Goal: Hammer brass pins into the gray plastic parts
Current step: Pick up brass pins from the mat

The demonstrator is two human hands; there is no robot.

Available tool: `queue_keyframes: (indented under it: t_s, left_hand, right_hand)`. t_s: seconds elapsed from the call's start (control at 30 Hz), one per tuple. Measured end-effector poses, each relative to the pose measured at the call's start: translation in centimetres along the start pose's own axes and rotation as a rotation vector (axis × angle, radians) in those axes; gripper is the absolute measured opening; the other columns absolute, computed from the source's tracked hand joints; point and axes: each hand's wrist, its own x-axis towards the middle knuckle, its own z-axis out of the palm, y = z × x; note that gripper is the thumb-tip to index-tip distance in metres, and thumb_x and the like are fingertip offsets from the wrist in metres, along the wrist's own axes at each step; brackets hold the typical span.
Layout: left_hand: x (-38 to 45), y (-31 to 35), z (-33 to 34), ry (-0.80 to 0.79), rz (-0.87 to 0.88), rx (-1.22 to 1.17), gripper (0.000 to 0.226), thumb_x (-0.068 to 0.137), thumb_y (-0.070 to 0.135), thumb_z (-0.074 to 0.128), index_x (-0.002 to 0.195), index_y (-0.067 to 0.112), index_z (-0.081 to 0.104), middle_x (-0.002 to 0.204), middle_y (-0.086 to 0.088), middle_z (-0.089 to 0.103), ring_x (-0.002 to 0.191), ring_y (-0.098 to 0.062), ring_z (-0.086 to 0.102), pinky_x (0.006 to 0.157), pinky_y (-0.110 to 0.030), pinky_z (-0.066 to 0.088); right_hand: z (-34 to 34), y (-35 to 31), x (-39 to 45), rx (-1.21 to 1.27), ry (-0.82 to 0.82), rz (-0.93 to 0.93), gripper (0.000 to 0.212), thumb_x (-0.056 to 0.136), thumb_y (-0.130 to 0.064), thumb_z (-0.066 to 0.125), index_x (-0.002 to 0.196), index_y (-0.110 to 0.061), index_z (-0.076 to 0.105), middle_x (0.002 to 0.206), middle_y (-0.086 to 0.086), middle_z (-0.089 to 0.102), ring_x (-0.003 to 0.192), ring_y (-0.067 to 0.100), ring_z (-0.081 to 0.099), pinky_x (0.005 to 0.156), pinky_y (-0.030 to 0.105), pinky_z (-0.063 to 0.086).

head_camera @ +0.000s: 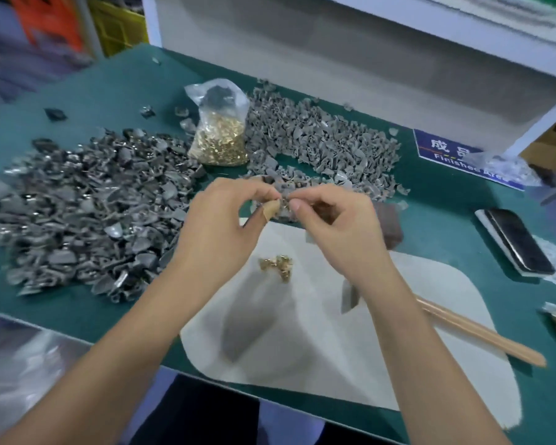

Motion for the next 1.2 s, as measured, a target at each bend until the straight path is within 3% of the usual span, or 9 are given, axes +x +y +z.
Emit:
queue_keyframes:
  t_s: [0.13,0.3,0.57,0.77,0.97,1.1,1.2]
  left_hand:
    - [-2.6,-3.5,-4.4,0.061,-0.11,0.119,0.009,0.095,0.033,0.067,0.095,0.041,0.071,0.094,0.026,0.068,0.104,-0.008,0.06,0.094,-0.04,0.048]
    - [-4.9,-6.7,-8.0,0.219,-0.244,0.291,0.012,0.087,0.024,0.078,0.099,0.027,0.077,0.106,0.01,0.072,0.113,-0.025,0.061,0.099,-0.055,0.045]
    - [-5.6,-8.2,-9.9,0.18,-0.344,0.323,0.017,0.089,0.032,0.077,0.104,0.024,0.077,0.108,0.01,0.068,0.117,-0.022,0.054,0.103,-0.049,0.041]
    - [-6.6,-6.6,-10.7,0.158,-0.258,0.3,0.023,0.089,0.034,0.074,0.11,0.026,0.072,0.111,0.011,0.065,0.118,-0.018,0.051,0.102,-0.036,0.04]
    - [-6.8,-4.1,-7.0,-0.032,-0.201,0.017,0.024,0.091,0.041,0.069,0.114,0.035,0.069,0.113,0.022,0.063,0.117,-0.002,0.052,0.101,-0.017,0.036]
    - [-7.0,-3.4,-3.2,-0.166,-0.243,-0.067,0.02,0.093,0.039,0.068,0.113,0.039,0.069,0.106,0.034,0.058,0.109,0.007,0.053,0.095,-0.022,0.045]
    - [-6.8,-3.0,-0.9,-0.19,-0.264,-0.087,0.019,0.092,0.039,0.068,0.111,0.038,0.071,0.106,0.028,0.061,0.104,0.005,0.059,0.091,-0.021,0.052]
  right_hand:
    - [5.6,-2.2,1.5,-0.031,-0.173,-0.108,0.007,0.09,-0.017,0.076,0.094,-0.021,0.08,0.09,-0.013,0.074,0.088,0.007,0.067,0.08,0.019,0.05]
    - [11.9,-4.5,3.5,-0.153,-0.329,-0.19,0.006,0.091,-0.025,0.072,0.091,-0.03,0.076,0.087,-0.016,0.066,0.082,0.005,0.06,0.077,0.035,0.053]
    - [15.5,-5.0,4.6,-0.248,-0.406,-0.206,0.007,0.092,-0.031,0.069,0.094,-0.035,0.074,0.092,-0.016,0.064,0.087,0.006,0.059,0.079,0.04,0.054]
    - [14.8,-4.8,4.4,-0.286,-0.414,-0.201,0.005,0.092,-0.033,0.072,0.096,-0.036,0.075,0.092,-0.015,0.063,0.087,0.005,0.058,0.078,0.04,0.054]
    - [9.2,-2.5,3.3,-0.311,-0.38,-0.185,0.006,0.092,-0.025,0.071,0.092,-0.031,0.074,0.089,-0.014,0.065,0.081,0.006,0.059,0.076,0.041,0.053]
    - [3.8,0.2,1.4,-0.376,-0.376,-0.075,0.008,0.092,-0.022,0.071,0.089,-0.03,0.074,0.089,-0.013,0.068,0.081,0.011,0.061,0.077,0.045,0.054]
    - [0.2,2.0,-0.3,-0.362,-0.387,-0.007,0.009,0.091,-0.019,0.074,0.089,-0.028,0.076,0.088,-0.013,0.071,0.079,0.01,0.063,0.077,0.039,0.054]
